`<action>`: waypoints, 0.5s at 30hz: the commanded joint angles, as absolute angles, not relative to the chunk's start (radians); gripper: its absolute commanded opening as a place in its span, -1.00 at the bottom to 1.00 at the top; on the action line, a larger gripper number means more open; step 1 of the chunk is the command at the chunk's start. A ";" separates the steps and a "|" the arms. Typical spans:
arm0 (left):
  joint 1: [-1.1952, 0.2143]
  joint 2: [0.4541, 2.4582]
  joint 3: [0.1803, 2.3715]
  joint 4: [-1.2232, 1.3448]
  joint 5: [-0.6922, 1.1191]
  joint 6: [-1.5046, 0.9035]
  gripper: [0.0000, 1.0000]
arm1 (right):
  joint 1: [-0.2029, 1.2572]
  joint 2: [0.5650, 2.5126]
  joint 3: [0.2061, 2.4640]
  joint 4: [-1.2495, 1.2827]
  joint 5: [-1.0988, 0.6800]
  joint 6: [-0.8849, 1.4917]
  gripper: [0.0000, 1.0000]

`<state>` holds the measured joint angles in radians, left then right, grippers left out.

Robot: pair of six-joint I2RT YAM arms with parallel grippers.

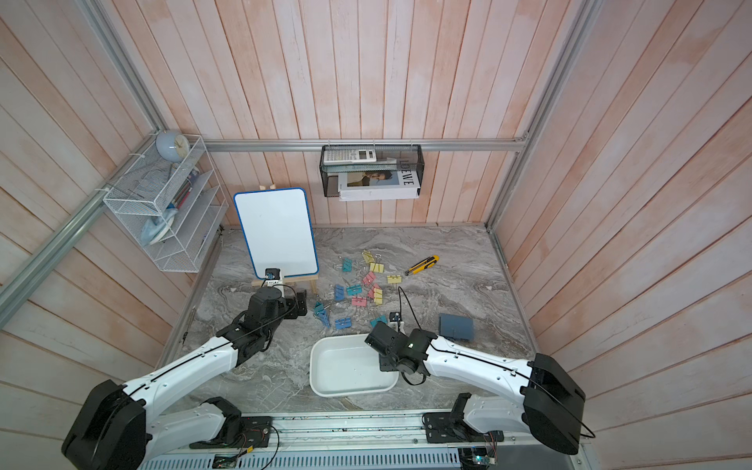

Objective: Put the binder clips in the storage box
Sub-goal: Adjust the storage box at the center of the board.

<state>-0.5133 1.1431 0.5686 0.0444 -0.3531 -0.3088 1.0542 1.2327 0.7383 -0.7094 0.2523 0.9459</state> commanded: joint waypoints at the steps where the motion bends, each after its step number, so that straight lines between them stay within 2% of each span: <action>1: -0.507 1.101 0.546 0.087 -0.412 -0.320 1.00 | 1.093 1.242 0.761 -0.733 0.284 1.018 -0.54; 5: -0.505 1.088 0.538 0.088 -0.423 -0.320 1.00 | 1.119 1.260 0.776 -0.738 0.293 1.045 -0.53; 9: -0.503 1.088 0.541 0.081 -0.423 -0.319 1.00 | 1.118 1.251 0.858 -0.861 0.371 1.049 -0.06; 12: -0.503 1.079 0.536 0.086 -0.425 -0.328 1.00 | 1.118 1.226 0.968 -0.962 0.549 1.054 -0.01; 14: -0.502 1.073 0.530 0.094 -0.426 -0.329 1.00 | 1.107 1.205 0.982 -0.832 0.578 0.899 -0.01; 15: -0.502 1.070 0.527 0.097 -0.428 -0.328 1.00 | 1.080 1.207 0.982 -0.738 0.501 0.790 0.00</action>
<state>-0.5087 1.0912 0.5468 0.0715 -0.4023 -0.3187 1.1053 1.2232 0.9619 -0.8192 0.4507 0.9596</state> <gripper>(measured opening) 0.998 0.498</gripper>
